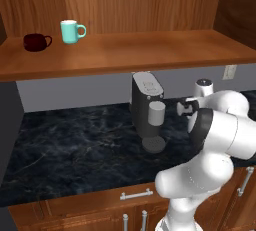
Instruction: Pick the mug on the counter and place it in the cabinet with the handle facing the right, like the mugs already inside.
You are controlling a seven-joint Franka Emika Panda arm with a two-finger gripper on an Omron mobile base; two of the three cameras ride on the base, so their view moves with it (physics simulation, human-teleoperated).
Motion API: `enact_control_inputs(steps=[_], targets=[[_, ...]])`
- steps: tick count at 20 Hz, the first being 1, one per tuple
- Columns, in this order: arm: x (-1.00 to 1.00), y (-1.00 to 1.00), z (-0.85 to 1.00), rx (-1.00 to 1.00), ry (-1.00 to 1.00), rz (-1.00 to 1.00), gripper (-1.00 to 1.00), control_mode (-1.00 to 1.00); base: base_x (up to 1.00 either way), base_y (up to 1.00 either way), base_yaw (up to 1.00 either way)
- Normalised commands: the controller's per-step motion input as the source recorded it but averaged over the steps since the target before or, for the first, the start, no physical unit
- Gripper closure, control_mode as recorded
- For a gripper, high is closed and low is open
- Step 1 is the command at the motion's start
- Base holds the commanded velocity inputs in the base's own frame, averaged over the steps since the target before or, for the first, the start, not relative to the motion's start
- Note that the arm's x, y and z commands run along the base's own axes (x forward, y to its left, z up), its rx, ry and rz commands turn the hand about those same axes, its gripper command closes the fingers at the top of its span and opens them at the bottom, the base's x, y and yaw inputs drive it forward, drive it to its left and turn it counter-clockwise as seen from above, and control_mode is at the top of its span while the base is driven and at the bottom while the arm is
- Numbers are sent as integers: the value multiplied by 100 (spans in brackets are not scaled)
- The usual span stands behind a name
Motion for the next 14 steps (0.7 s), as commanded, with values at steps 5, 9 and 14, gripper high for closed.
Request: enact_control_inputs(steps=[5,9,14], targets=[[42,-3,-21,0,0,0,-100,-100,0,0,0],[36,0,-25,0,0,0,-100,-100,0,0,0],[21,0,-34,0,2,0,-100,-100,0,0,0]])
